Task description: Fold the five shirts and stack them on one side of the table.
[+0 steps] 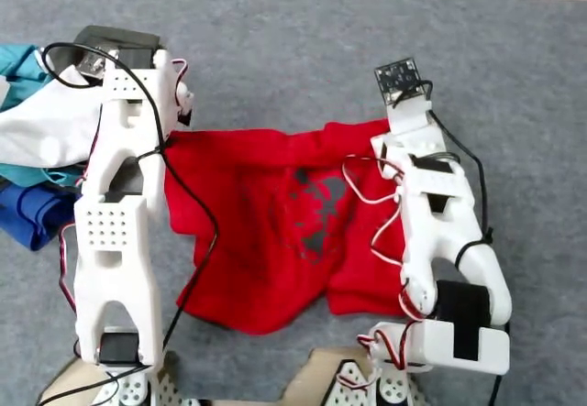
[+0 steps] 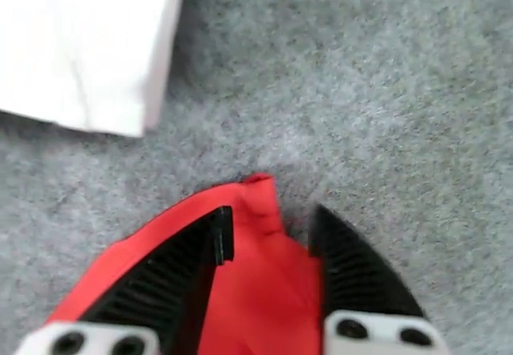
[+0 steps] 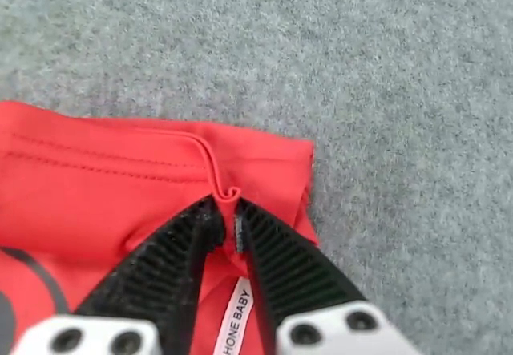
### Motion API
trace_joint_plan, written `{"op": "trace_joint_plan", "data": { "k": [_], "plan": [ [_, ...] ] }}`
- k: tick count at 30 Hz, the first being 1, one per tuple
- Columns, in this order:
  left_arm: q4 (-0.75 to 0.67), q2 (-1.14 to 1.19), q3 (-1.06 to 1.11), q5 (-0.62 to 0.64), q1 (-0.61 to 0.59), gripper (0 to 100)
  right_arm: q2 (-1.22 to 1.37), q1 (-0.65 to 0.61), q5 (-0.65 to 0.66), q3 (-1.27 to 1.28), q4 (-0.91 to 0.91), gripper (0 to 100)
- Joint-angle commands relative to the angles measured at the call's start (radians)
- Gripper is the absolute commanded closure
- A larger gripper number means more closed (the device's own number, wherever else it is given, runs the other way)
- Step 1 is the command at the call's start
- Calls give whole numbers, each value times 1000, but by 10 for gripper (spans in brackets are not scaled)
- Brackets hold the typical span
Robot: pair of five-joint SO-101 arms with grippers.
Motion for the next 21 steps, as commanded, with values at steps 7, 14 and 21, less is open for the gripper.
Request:
{"op": "trace_joint_plan", "data": {
  "k": [7,14,21],
  "plan": [
    [9,15,-46,12,-5,873,-4,10,0,-47,-17,994],
    [9,74,-112,12,-5,939,-4,10,0,-47,-17,994],
    [14,77,-160,12,-5,950,-4,10,0,-47,-17,994]
  ]
}}
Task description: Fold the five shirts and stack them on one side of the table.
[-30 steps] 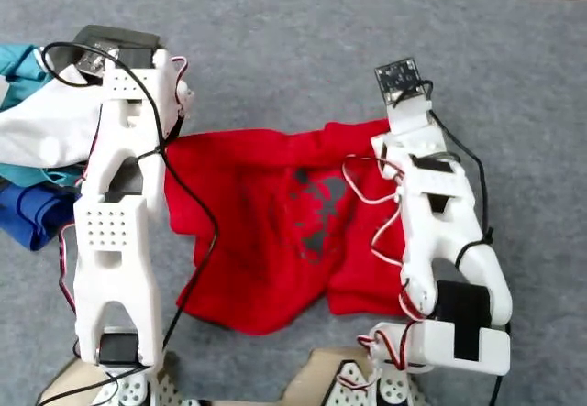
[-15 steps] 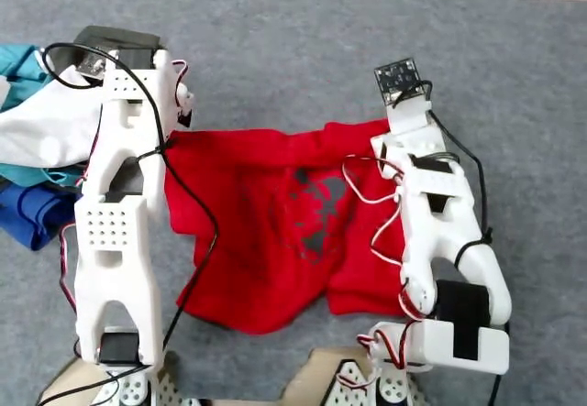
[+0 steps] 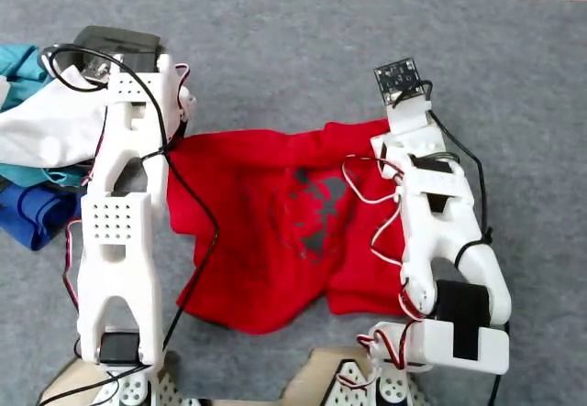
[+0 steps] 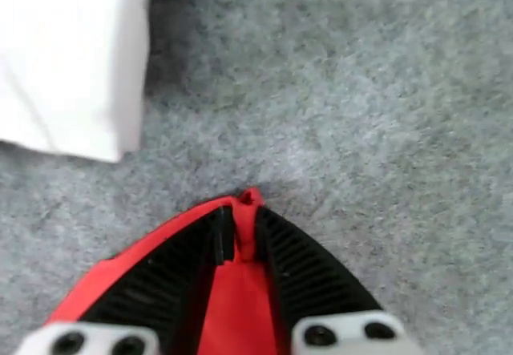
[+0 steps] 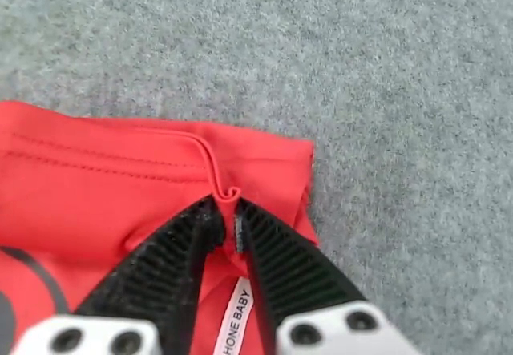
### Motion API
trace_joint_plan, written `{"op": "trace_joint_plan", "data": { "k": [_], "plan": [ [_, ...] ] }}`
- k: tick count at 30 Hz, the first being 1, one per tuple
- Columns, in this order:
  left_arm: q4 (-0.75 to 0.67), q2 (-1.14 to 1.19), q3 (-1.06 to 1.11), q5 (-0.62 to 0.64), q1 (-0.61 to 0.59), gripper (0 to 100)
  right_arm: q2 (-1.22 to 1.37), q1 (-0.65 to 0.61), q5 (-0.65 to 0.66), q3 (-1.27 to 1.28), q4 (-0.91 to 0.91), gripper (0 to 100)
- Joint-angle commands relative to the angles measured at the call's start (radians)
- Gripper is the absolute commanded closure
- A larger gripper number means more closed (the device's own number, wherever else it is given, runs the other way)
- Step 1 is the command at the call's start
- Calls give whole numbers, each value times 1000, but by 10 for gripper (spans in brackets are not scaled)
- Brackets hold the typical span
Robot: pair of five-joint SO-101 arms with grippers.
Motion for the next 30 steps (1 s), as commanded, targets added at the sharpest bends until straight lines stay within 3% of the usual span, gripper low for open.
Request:
{"op": "trace_joint_plan", "data": {
  "k": [1,8,12,18,24,30],
  "plan": [
    [6,-27,-69,5,-5,972,-4,10,0,-47,-17,994],
    [80,-33,-184,-15,3,982,-19,18,0,-104,6,994],
    [190,-31,-384,-120,0,982,-88,30,-2,-193,181,994],
    [193,-148,-586,-365,-23,982,-278,53,-5,-417,509,994],
    [193,-390,-537,-551,35,982,-455,84,14,-699,721,994],
    [193,-676,-427,-733,83,982,-576,124,21,-1003,793,994]
  ]
}}
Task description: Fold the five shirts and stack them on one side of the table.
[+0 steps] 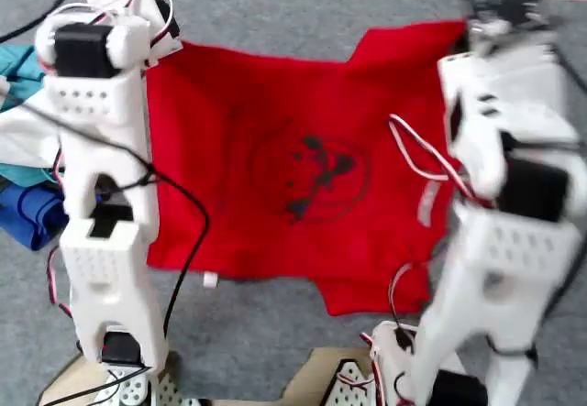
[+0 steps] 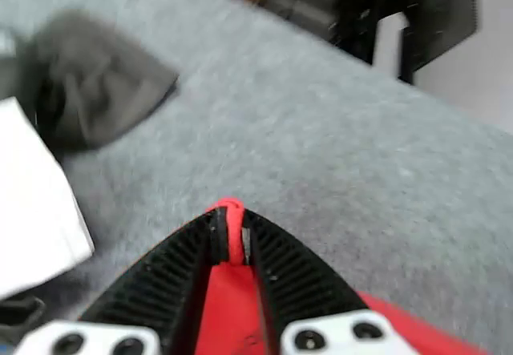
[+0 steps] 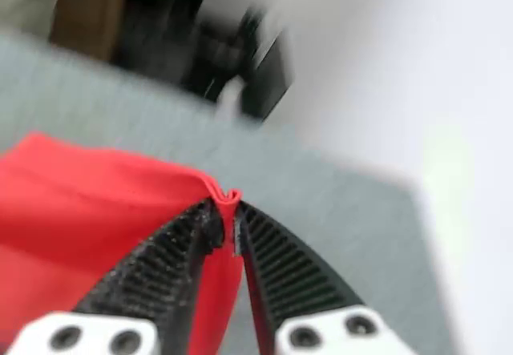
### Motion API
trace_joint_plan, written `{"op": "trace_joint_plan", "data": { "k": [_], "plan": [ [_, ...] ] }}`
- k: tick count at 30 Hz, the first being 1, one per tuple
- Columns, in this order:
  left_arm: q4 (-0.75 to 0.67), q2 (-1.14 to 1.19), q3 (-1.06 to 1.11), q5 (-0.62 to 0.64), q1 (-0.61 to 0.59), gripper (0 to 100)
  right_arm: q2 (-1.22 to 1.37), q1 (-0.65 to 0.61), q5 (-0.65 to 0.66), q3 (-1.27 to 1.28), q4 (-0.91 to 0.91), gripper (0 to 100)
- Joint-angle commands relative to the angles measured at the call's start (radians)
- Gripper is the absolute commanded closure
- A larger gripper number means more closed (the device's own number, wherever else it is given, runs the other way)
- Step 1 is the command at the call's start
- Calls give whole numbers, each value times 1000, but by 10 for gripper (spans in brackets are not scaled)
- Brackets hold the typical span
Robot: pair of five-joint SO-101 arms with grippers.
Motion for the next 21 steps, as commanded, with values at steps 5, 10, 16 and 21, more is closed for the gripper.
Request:
{"op": "trace_joint_plan", "data": {
  "k": [5,10,16,21],
  "plan": [
    [14,-464,157,-163,14,982,-117,65,15,-444,21,994],
    [12,-762,385,-238,12,982,-133,68,15,-670,58,994],
    [11,-1082,661,-250,20,982,-136,71,115,-837,244,994],
    [9,-1254,798,-247,20,982,-134,160,189,-931,359,994]
  ]
}}
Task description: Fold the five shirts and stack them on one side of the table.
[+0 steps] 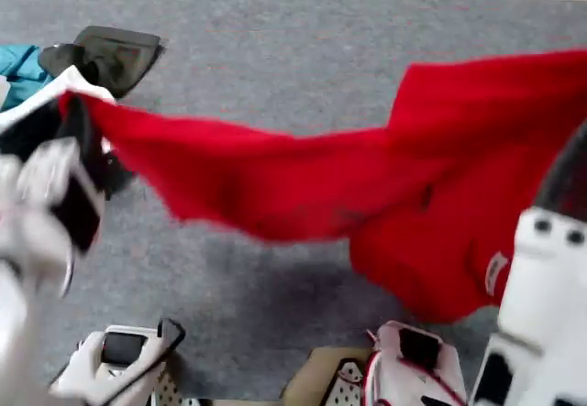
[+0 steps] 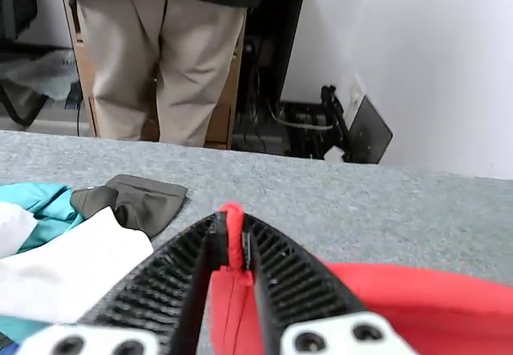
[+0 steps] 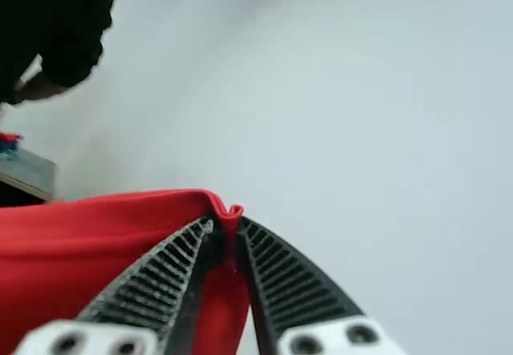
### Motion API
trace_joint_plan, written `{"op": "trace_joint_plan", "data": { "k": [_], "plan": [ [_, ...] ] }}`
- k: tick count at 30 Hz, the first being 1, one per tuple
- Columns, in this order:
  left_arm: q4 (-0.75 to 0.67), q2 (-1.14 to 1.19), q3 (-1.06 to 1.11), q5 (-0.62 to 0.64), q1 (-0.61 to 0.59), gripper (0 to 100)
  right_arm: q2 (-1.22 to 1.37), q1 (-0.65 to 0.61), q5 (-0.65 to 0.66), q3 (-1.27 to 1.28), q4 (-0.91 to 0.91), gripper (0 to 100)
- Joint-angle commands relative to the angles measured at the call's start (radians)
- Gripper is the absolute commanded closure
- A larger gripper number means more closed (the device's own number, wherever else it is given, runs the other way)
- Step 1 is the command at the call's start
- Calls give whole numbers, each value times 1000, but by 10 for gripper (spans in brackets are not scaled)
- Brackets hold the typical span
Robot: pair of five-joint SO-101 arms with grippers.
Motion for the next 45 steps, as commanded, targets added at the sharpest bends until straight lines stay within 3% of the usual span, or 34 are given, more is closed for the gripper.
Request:
{"op": "trace_joint_plan", "data": {
  "k": [1,7,13,17,21,25,29,32,36,40,45],
  "plan": [
    [9,-97,75,-5,6,982,4,61,52,-38,51,994],
    [-109,-97,259,61,2,982,7,62,87,199,25,994],
    [-319,-31,571,103,-2,982,7,-7,83,642,-261,994],
    [-578,58,789,107,-2,982,8,-79,89,960,-500,994],
    [-953,231,942,107,-25,982,65,-156,118,1218,-738,994],
    [-1252,479,939,124,-78,982,216,-176,103,1302,-934,994],
    [-1428,711,839,178,-118,982,426,-171,6,1267,-1126,994],
    [-1461,834,732,173,-123,982,591,-174,-29,1168,-1206,994],
    [-1459,931,634,173,-121,982,769,-174,-48,989,-1154,995],
    [-1439,944,624,173,-118,982,820,-168,-68,848,-965,995],
    [-1208,871,609,172,-123,982,750,-168,-32,754,-608,994]
  ]
}}
